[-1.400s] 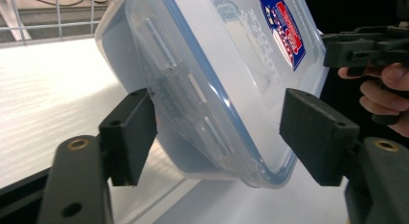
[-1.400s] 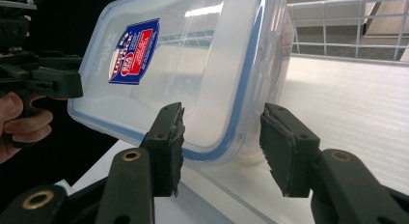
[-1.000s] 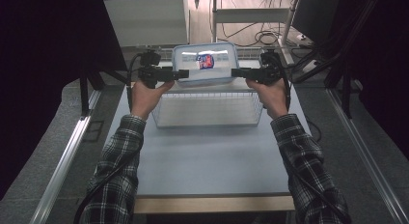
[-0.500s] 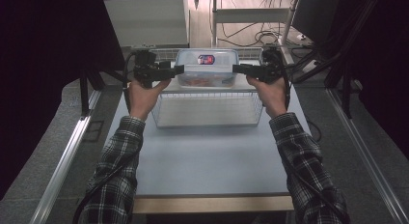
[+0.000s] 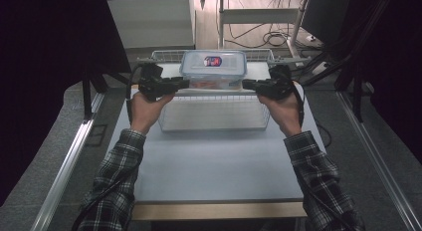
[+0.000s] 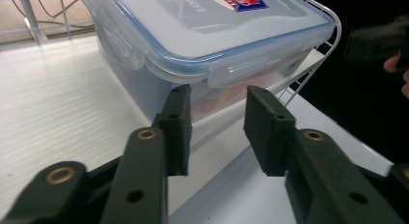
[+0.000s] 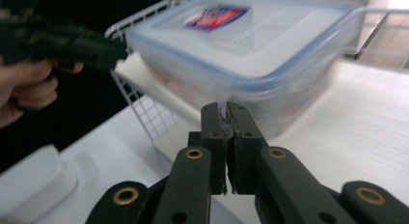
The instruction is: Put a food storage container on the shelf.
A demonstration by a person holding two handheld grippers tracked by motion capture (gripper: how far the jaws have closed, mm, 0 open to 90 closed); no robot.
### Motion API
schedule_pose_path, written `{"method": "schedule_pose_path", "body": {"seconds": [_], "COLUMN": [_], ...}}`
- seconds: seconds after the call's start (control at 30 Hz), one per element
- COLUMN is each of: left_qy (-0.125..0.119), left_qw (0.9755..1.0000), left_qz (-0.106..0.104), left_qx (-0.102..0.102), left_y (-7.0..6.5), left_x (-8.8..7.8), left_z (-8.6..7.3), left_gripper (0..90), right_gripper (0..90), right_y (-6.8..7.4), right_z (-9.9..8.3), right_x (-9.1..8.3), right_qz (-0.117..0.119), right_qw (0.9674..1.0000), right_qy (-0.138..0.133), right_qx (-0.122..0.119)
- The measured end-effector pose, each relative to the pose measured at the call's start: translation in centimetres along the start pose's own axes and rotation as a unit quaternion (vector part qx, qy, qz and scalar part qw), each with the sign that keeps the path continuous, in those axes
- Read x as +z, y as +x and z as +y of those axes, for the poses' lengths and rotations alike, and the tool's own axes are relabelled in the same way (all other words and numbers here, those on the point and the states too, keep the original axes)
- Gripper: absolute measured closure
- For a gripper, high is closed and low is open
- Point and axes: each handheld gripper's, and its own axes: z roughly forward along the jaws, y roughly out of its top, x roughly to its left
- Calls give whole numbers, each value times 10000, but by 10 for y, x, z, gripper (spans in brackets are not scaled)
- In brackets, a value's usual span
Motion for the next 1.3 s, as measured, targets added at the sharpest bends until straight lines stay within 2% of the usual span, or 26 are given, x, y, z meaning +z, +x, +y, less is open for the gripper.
{"method": "schedule_pose_path", "body": {"seconds": [0.1,0.17,0.37,0.5,0.67,0.8,0.97,1.03,1.13,1.2,1.3], "left_qy": [94,117,184,208,147,50,-141,-102,-24,31,93], "left_qw": [9999,9998,9996,9996,9997,9996,9990,9985,9979,9977,9973], "left_qz": [59,95,140,117,-27,-196,-326,-373,-332,-341,-411], "left_qx": [81,146,179,171,187,207,277,382,548,577,602], "left_y": [-2,-3,-4,-5,-7,-10,-18,-22,-29,-33,-36], "left_x": [7,10,17,20,17,10,2,-1,-3,-5,-5], "left_z": [1,2,2,1,-2,-11,-29,-37,-49,-57,-70], "left_gripper": [677,686,700,702,684,589,406,353,291,247,211], "right_gripper": [858,858,863,862,838,760,613,544,455,411,347], "right_y": [5,5,-5,-11,-13,-4,10,15,23,26,29], "right_z": [-1,1,2,2,-1,-8,-20,-26,-36,-43,-54], "right_x": [15,21,28,28,25,20,15,14,12,11,8], "right_qz": [-57,-152,-207,-356,-217,-102,6,54,108,187,180], "right_qw": [9995,9993,9995,9991,9996,9999,9999,9998,9996,9994,9990], "right_qy": [220,264,245,232,123,55,24,63,89,110,171], "right_qx": [-197,-196,5,69,142,58,-149,-195,-252,-286,-368]}}
